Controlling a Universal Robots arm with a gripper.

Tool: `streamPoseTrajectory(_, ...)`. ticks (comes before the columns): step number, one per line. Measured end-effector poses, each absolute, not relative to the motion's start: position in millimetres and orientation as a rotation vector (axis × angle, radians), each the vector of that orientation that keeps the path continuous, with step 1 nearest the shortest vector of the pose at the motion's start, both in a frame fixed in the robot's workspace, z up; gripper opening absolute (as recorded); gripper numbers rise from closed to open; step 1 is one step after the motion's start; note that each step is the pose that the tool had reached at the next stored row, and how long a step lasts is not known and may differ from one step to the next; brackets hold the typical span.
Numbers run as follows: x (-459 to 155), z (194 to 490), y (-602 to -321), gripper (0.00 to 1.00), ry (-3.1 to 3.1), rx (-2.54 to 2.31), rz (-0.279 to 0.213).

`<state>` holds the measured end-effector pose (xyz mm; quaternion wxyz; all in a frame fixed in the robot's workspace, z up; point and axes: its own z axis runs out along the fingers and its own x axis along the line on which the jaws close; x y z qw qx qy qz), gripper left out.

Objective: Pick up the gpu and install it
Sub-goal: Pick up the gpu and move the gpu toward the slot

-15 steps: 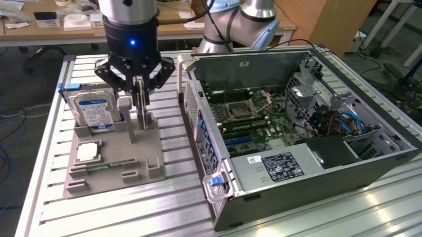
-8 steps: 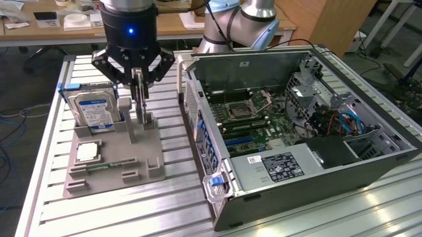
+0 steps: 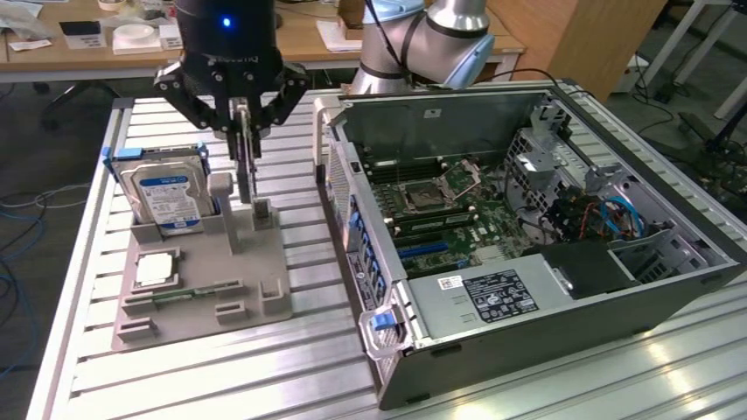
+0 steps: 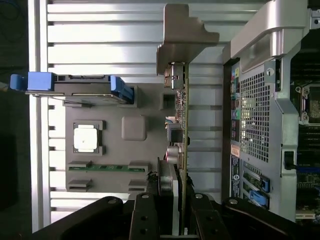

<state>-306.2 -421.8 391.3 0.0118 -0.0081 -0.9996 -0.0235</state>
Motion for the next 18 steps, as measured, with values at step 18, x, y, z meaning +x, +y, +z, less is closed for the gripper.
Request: streamPoseTrajectory(18, -274.2, 412.6, -421.8, 0.28, -3.117, -0.025, -0.073)
